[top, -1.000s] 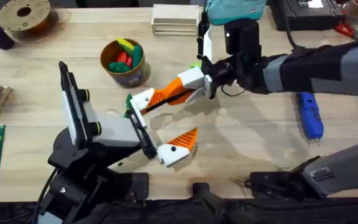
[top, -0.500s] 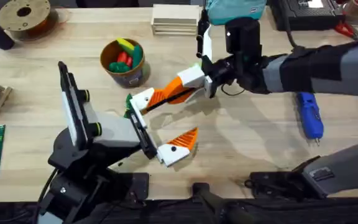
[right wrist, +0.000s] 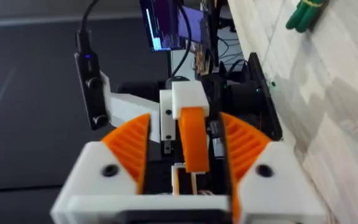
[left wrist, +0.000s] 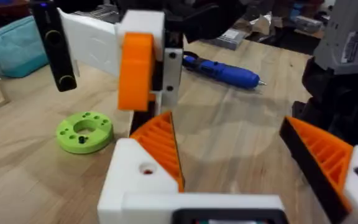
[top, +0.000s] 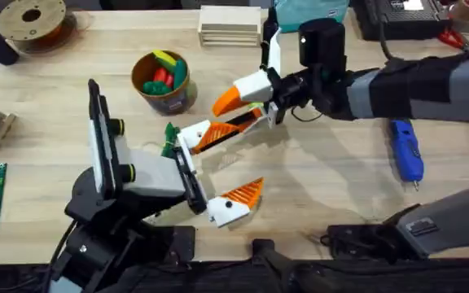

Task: Pick up the gripper from the table and insert it into the empty holder that is missing its gripper. Then pick up a screw, insert it into the mounting hole, and use the screwdriver to tighten it. Finally, clean up the table by picking up the vegetable and placing it into the bucket.

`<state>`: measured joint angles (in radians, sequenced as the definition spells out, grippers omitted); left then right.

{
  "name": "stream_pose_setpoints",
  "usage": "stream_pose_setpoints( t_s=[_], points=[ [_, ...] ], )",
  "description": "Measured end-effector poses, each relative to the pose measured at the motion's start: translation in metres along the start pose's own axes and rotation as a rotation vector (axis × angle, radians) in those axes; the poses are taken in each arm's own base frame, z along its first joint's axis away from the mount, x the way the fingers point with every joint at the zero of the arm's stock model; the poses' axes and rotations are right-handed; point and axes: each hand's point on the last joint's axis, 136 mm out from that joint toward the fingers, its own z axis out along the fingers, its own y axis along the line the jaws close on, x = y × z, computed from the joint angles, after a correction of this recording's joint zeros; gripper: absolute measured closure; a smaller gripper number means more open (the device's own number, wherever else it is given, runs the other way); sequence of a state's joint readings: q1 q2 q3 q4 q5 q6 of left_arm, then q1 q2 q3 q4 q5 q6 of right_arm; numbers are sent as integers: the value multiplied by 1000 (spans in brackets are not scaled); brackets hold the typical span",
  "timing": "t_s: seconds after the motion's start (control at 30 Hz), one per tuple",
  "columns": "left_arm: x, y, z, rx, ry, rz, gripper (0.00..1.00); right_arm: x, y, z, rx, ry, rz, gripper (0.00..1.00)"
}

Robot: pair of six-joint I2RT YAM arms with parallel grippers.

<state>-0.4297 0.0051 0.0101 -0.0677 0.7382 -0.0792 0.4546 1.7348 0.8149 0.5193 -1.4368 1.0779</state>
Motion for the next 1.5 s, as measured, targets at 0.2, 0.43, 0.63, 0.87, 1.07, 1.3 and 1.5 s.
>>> stream_pose_setpoints(
  t_s=[0.2, 0.43, 0.63, 0.87, 1.07, 1.3, 1.5],
  points=[
    [0, -1, 0, 4, 0, 0, 14, -1, 0, -1, 0, -2, -2, 161],
    [0, -1, 0, 6, 0, 0, 14, -5, -2, -1, 12, -26, -2, 150],
    [0, -1, 0, 6, 0, 0, 14, -28, 0, -11, 45, -136, -73, 147],
    [0, -1, 0, 6, 1, 0, 14, -82, 26, -49, 88, -334, -176, 145],
    [0, -1, 0, 7, 1, 0, 14, -118, 46, -74, 184, -446, -180, 143],
    [0, -1, 0, 7, 1, 0, 14, -116, 26, -96, 545, -474, -83, 140],
    [0, -1, 0, 7, 1, 0, 13, -115, 8, -110, 1010, -447, -265, 140]
  ],
)
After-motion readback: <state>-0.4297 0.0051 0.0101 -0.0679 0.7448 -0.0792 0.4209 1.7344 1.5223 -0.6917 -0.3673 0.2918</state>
